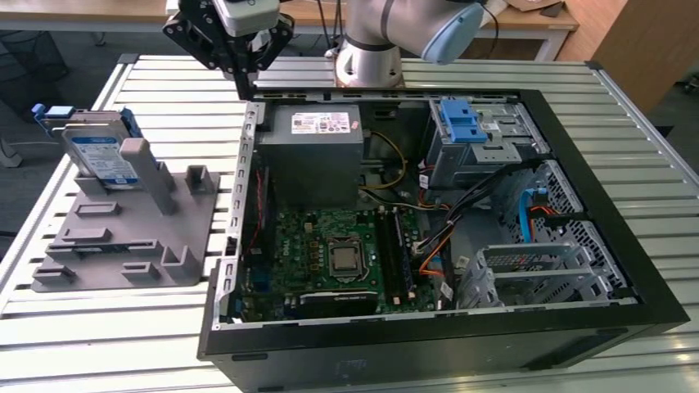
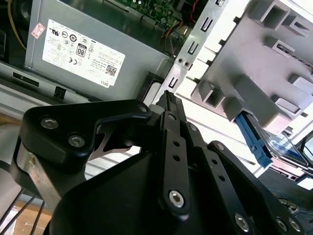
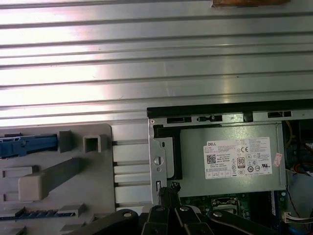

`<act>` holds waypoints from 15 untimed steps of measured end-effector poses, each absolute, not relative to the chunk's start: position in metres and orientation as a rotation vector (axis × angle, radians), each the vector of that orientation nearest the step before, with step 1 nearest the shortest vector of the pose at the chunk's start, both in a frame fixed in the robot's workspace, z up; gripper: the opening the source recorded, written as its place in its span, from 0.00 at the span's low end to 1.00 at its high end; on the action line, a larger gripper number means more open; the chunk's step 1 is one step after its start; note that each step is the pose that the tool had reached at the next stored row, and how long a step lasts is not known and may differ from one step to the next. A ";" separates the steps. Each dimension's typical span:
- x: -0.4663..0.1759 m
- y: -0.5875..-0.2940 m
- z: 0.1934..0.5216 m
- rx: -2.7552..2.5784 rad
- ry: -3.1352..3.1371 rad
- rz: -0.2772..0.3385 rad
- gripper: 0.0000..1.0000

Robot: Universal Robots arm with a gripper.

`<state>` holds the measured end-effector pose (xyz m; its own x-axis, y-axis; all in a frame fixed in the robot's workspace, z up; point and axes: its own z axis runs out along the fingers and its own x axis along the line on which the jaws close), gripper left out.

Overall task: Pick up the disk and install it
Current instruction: 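Reach for the disk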

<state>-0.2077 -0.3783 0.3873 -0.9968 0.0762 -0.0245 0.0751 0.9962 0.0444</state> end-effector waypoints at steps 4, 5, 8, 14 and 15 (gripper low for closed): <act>-0.209 -0.378 0.387 0.118 3.113 0.068 0.11; -0.209 -0.378 0.387 0.118 3.112 0.068 0.11; -0.210 -0.378 0.387 0.118 3.112 0.068 0.11; -0.212 -0.378 0.387 0.118 3.113 0.068 0.11; -0.213 -0.378 0.387 0.118 3.112 0.068 0.11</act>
